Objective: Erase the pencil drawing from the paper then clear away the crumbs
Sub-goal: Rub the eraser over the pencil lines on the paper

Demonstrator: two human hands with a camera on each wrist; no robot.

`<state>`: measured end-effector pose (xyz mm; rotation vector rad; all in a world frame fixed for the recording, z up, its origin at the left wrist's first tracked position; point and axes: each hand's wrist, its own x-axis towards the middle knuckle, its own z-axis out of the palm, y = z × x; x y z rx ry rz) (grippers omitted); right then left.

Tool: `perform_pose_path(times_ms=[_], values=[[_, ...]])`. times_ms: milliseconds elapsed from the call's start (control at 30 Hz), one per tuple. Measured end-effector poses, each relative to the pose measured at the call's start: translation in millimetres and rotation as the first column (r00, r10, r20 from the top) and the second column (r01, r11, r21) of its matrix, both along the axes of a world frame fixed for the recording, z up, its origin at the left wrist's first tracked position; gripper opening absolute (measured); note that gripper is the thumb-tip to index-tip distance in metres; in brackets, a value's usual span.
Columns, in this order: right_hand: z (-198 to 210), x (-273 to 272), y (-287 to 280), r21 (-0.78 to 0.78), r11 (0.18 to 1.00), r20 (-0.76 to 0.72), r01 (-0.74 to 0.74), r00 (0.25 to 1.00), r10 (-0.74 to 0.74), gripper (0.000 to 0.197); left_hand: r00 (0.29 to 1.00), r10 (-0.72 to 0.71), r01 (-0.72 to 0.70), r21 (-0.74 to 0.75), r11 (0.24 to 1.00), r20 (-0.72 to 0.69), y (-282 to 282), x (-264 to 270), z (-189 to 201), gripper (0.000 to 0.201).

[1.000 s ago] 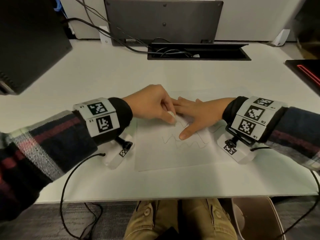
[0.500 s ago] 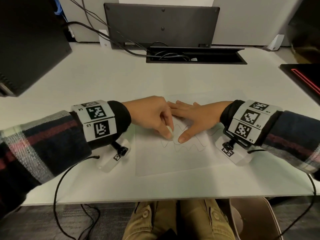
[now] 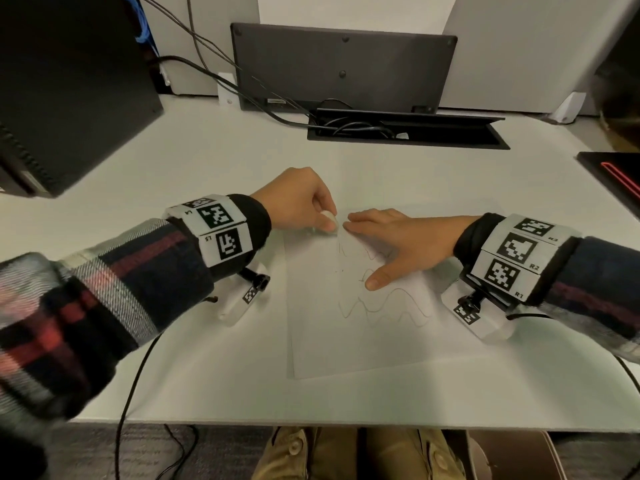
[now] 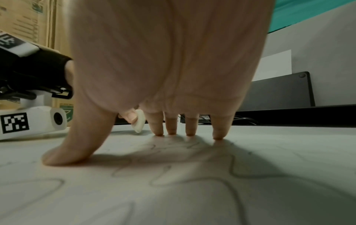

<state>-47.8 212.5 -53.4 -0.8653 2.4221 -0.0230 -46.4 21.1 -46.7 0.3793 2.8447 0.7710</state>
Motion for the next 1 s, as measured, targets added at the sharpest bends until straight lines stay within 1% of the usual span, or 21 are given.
perform_pose_path(times_ms=[133, 267, 400, 533, 600, 667, 700, 800, 900, 933, 1000], values=[[-3.2, -4.6, -1.3, 0.030, 0.999, 0.027, -0.029, 0.999, 0.028, 0.102, 0.999, -0.030, 0.031, -0.029, 0.999, 0.044, 4.7, 0.8, -2.0, 0.021], [-5.8, -7.1, -2.3, -0.028, 0.997, 0.050, -0.069, 0.996, 0.071, 0.101, 0.988, -0.130, 0.131, -0.013, 0.991, 0.086, 11.4, 8.9, -5.3, 0.020], [-3.0, -5.7, -1.4, -0.010, 0.999, 0.061, -0.034, 0.998, 0.035, 0.099, 0.996, -0.063, 0.065, -0.028, 0.997, 0.067, 11.5, 3.5, -4.6, 0.022], [-4.2, -6.9, -2.4, -0.051, 0.998, 0.081, -0.039, 0.996, 0.043, 0.098, 0.989, -0.136, 0.137, -0.022, 0.990, 0.060, 19.0, 12.0, -6.5, 0.015], [-4.8, -5.5, -2.4, -0.024, 0.999, 0.063, -0.047, 0.997, 0.048, 0.103, 0.995, -0.100, 0.101, -0.055, 0.993, 0.021, 14.9, 8.8, -5.0, 0.017], [-3.6, -5.1, -1.3, 0.020, 0.999, 0.048, -0.034, 0.998, 0.033, 0.101, 0.999, -0.049, 0.049, -0.068, 0.997, -0.003, 9.3, 3.7, -3.4, 0.020], [-3.7, -5.9, -1.3, 0.025, 0.999, 0.050, -0.029, 0.998, 0.028, 0.101, 0.999, -0.053, 0.053, -0.061, 0.997, 0.014, 8.4, 3.8, -3.9, 0.021], [-3.8, -7.3, -1.6, 0.027, 0.999, 0.050, -0.032, 0.998, 0.030, 0.103, 0.991, -0.124, 0.127, -0.060, 0.990, 0.051, 9.5, 8.5, -6.2, 0.018], [-0.9, -4.6, -1.2, 0.039, 0.999, 0.035, -0.036, 0.999, 0.035, 0.098, 0.998, -0.054, 0.055, -0.035, 0.998, 0.026, 5.0, 3.4, -4.5, 0.021], [-1.8, -4.8, -1.2, 0.036, 0.999, 0.046, -0.030, 0.999, 0.028, 0.099, 0.998, -0.049, 0.050, -0.029, 0.998, 0.038, 5.3, 3.3, -4.3, 0.020], [-3.3, -6.6, -2.5, 0.035, 0.999, 0.060, -0.028, 0.998, 0.026, 0.104, 0.992, -0.102, 0.104, -0.026, 0.994, 0.070, 9.4, 8.0, -4.1, 0.017]])
